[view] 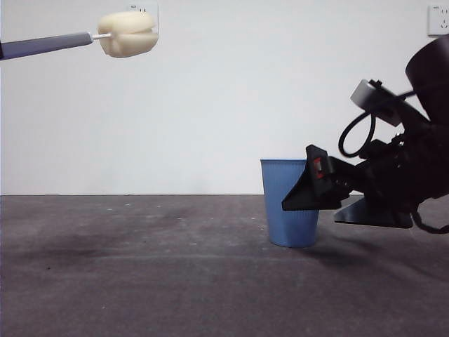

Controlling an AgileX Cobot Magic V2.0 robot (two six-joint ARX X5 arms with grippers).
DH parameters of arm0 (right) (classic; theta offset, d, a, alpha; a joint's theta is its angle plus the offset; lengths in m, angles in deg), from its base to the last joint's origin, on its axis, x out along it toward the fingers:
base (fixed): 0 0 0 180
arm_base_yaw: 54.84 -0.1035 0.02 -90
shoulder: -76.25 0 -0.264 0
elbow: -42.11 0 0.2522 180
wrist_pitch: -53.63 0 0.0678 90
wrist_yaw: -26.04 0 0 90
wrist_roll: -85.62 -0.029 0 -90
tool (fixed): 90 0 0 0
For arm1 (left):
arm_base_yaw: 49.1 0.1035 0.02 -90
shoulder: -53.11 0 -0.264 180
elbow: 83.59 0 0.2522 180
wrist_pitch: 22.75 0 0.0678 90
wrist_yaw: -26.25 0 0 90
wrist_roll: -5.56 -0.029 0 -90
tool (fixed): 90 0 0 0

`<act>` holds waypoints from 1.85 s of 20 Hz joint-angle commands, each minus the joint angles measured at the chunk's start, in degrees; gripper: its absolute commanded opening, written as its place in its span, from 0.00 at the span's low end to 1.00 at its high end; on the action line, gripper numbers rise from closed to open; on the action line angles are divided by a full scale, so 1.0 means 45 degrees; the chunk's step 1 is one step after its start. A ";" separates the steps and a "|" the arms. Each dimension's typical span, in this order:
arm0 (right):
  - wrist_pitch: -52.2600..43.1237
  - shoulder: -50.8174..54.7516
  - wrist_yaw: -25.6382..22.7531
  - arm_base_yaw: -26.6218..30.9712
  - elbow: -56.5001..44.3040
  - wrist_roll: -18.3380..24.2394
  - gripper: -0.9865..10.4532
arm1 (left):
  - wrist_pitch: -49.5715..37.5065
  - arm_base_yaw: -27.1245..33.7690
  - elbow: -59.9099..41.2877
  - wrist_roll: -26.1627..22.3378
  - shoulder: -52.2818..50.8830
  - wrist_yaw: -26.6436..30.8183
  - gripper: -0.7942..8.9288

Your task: Pick up the cup brush,pick up the cup,insert the brush into the cup,clean the cup,put the cup brush back,put the cup back to the fixed position on the table

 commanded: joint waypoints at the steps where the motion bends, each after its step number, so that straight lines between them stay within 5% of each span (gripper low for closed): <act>1: -0.0962 -0.0481 -0.0087 -0.0102 -0.0092 0.0141 0.61 | -0.0039 -0.0015 0.0000 -0.0073 -0.0019 0.0005 0.07; 10: -0.1860 -0.2176 -0.0102 -0.0321 0.1025 0.0029 0.60 | -0.0034 -0.0097 0.0000 0.0010 -0.0019 0.0019 0.07; 15: -0.1841 -0.2497 -0.0437 -0.0359 0.1496 -0.0068 0.51 | -0.0019 -0.0097 0.0000 0.0092 -0.0019 0.0024 0.07; 24: -0.1821 -0.2497 -0.0340 -0.0384 0.1496 -0.0102 0.08 | 0.0121 -0.0097 0.0000 0.0005 -0.0019 0.0029 0.07; 27: -0.1564 -0.2346 -0.0306 -0.0437 0.1496 -0.0457 0.07 | 0.0194 -0.0097 0.0000 -0.0267 -0.0015 0.0039 0.07; 31: 0.1758 -0.0117 -0.0350 -0.0593 0.1554 0.0233 0.07 | 0.0481 -0.0092 0.0000 -0.1394 0.0010 0.0029 0.07; 37: 1.0856 0.4231 -0.1919 -0.0947 0.3225 0.3468 0.07 | 0.1015 -0.0092 0.0000 -0.3623 0.0194 0.0015 0.07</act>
